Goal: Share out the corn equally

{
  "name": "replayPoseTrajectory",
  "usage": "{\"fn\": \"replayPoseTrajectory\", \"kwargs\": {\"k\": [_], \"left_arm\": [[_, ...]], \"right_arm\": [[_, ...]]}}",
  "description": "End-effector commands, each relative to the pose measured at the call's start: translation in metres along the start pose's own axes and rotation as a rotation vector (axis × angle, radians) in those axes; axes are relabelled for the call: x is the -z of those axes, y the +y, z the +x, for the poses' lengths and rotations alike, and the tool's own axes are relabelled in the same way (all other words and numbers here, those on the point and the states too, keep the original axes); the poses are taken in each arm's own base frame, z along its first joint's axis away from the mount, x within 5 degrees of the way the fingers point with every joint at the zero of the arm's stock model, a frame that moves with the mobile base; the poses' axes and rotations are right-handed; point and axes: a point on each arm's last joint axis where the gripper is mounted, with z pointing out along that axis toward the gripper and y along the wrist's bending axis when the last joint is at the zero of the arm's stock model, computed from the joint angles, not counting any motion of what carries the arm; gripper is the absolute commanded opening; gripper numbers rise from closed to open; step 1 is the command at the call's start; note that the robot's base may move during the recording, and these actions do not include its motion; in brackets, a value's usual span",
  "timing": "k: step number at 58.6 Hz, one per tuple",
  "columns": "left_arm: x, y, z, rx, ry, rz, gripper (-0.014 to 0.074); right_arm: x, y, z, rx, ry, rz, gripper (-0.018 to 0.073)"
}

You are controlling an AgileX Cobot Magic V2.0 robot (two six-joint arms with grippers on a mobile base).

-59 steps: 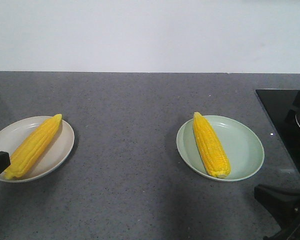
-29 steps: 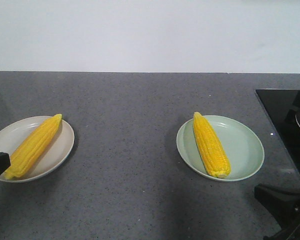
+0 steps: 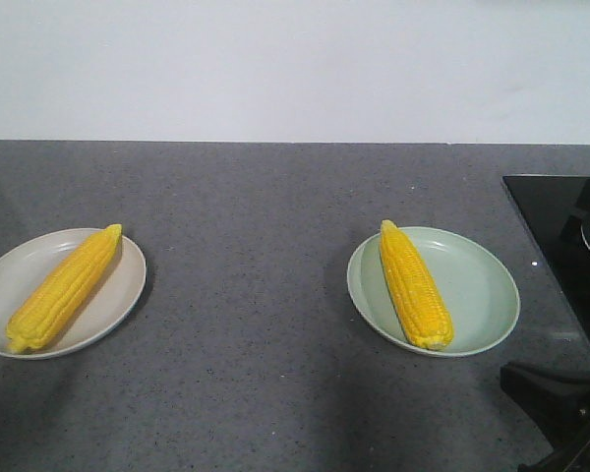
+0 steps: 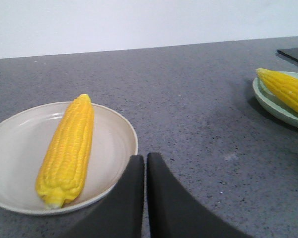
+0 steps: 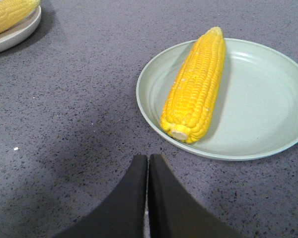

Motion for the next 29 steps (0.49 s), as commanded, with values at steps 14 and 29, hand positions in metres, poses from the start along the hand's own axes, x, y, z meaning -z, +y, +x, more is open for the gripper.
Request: {"fn": "replayPoseTrajectory", "kwargs": {"k": [14,29], "left_arm": [[0.021,0.010,0.039,0.060,-0.254,-0.153,-0.0006],[0.023,0.013,0.038,0.079,-0.288,-0.179,-0.0006]], "right_arm": [[0.003,-0.003,-0.012,-0.010,-0.057,0.029,-0.0006],[0.003,-0.003,-0.012,-0.010,-0.057,0.029,-0.0006]]}}
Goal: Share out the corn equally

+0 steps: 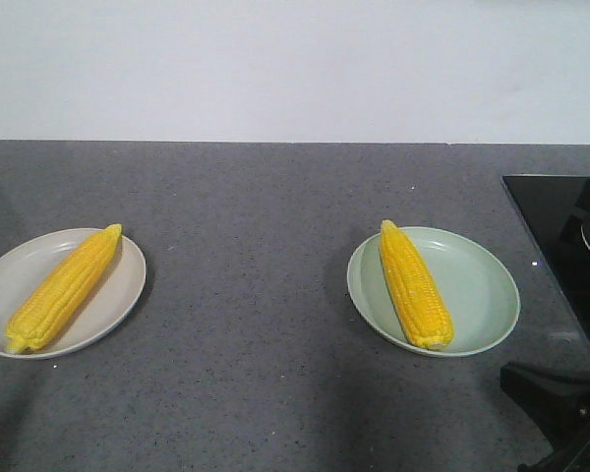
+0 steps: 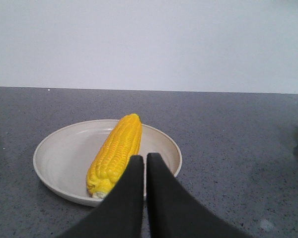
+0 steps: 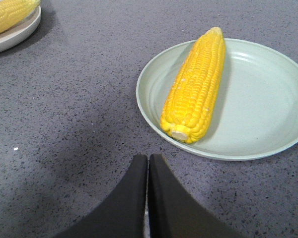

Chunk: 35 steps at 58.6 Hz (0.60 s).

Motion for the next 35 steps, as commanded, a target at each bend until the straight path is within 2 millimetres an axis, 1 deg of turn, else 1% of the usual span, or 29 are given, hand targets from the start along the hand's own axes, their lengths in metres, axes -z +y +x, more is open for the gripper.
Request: {"fn": "replayPoseTrajectory", "kwargs": {"k": [1,10,16,25,31,35], "left_arm": [[0.001,0.003,-0.013,0.037,-0.064,-0.040,-0.0006],[0.001,0.006,-0.014,0.053,-0.085,-0.079,-0.0006],[0.002,0.008,-0.013,0.052,-0.067,-0.102,-0.0006],[0.002,0.012,-0.009,0.102,-0.034,-0.139,-0.0006],[0.002,0.016,0.000,0.123,-0.041,-0.167,-0.0006],[0.003,0.017,0.009,0.190,-0.057,-0.170,-0.0006]], "right_arm": [[0.003,-0.003,-0.012,-0.010,-0.057,0.028,-0.0006],[0.003,-0.003,-0.012,-0.010,-0.057,0.028,-0.0006],[0.003,-0.003,-0.012,-0.010,-0.057,0.028,-0.0006],[0.003,-0.003,-0.012,-0.010,-0.057,0.028,-0.0006],[0.003,-0.003,-0.012,-0.010,-0.057,0.028,-0.0006],[0.003,-0.003,-0.012,-0.010,-0.057,0.028,-0.0006]]}}
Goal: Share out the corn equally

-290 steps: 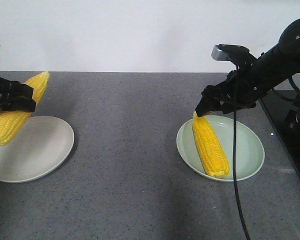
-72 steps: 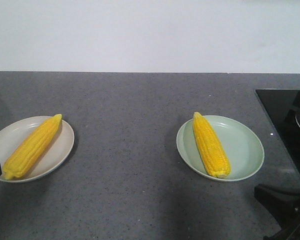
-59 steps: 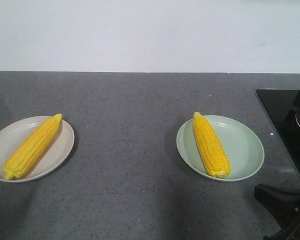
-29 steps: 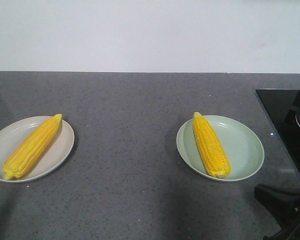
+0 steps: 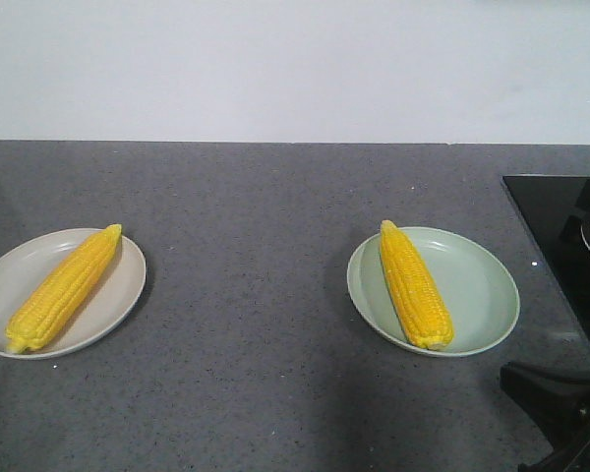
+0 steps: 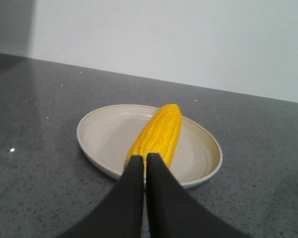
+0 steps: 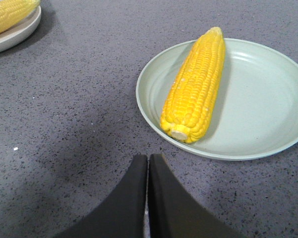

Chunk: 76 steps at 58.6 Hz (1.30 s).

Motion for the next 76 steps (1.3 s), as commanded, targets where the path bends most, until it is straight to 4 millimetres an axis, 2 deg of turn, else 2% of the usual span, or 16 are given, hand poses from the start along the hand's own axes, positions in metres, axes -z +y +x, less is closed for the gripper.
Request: {"fn": "replayPoseTrajectory", "kwargs": {"k": [1,14,31,39,54,76], "left_arm": [[0.002,0.001,-0.005,0.085,-0.083,0.001,-0.0006],[0.003,0.002,-0.001,0.072,-0.045,-0.012,-0.0006],[0.005,0.000,-0.013,0.042,-0.174,0.017,-0.0006],[0.005,0.000,-0.013,0.038,-0.172,0.016,-0.0006],[0.005,-0.001,-0.016,-0.160,-0.209,0.004,-0.0006],[0.005,-0.001,-0.015,-0.165,-0.201,0.002,-0.0006]], "right_arm": [[0.003,-0.003,-0.012,-0.010,-0.057,0.028,-0.0006],[0.003,-0.003,-0.012,-0.010,-0.057,0.028,-0.0006],[0.003,-0.003,-0.012,-0.010,-0.057,0.028,-0.0006],[0.003,-0.003,-0.012,-0.010,-0.057,0.028,-0.0006],[0.003,-0.003,-0.012,-0.010,-0.057,0.028,-0.0006],[0.003,-0.003,-0.012,-0.010,-0.057,0.028,-0.0006]]}}
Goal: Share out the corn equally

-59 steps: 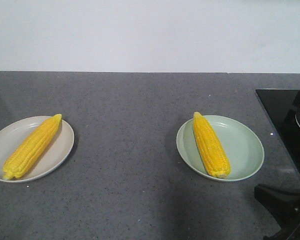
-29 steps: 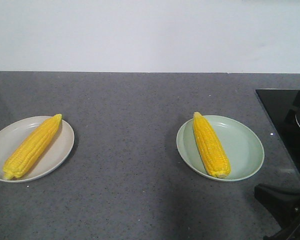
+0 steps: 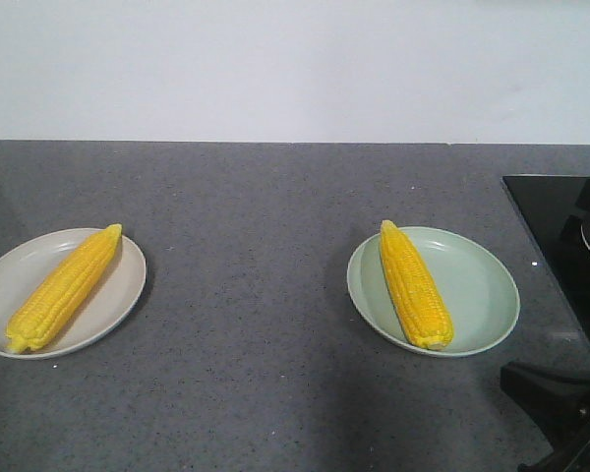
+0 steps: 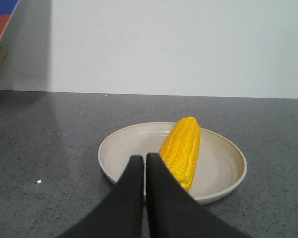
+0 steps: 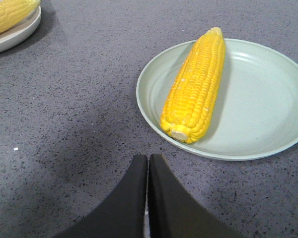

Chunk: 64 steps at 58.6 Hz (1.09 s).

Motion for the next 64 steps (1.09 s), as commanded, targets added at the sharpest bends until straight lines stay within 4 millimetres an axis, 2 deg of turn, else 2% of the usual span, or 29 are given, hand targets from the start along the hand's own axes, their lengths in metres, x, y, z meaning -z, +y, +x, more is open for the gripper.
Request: {"fn": "replayPoseTrajectory", "kwargs": {"k": [1,55,64], "left_arm": [[0.003,-0.001,-0.016,0.004,-0.117,0.010,-0.0006],[0.003,-0.001,-0.016,0.004,-0.117,0.010,-0.0006],[0.003,-0.001,-0.016,0.004,-0.117,0.010,-0.0006]], "right_arm": [[0.003,-0.003,-0.012,-0.010,-0.057,0.028,-0.0006],[0.003,-0.006,-0.013,0.006,-0.075,0.066,-0.0006],[0.001,-0.010,-0.001,-0.008,-0.075,0.123,-0.0005]]}}
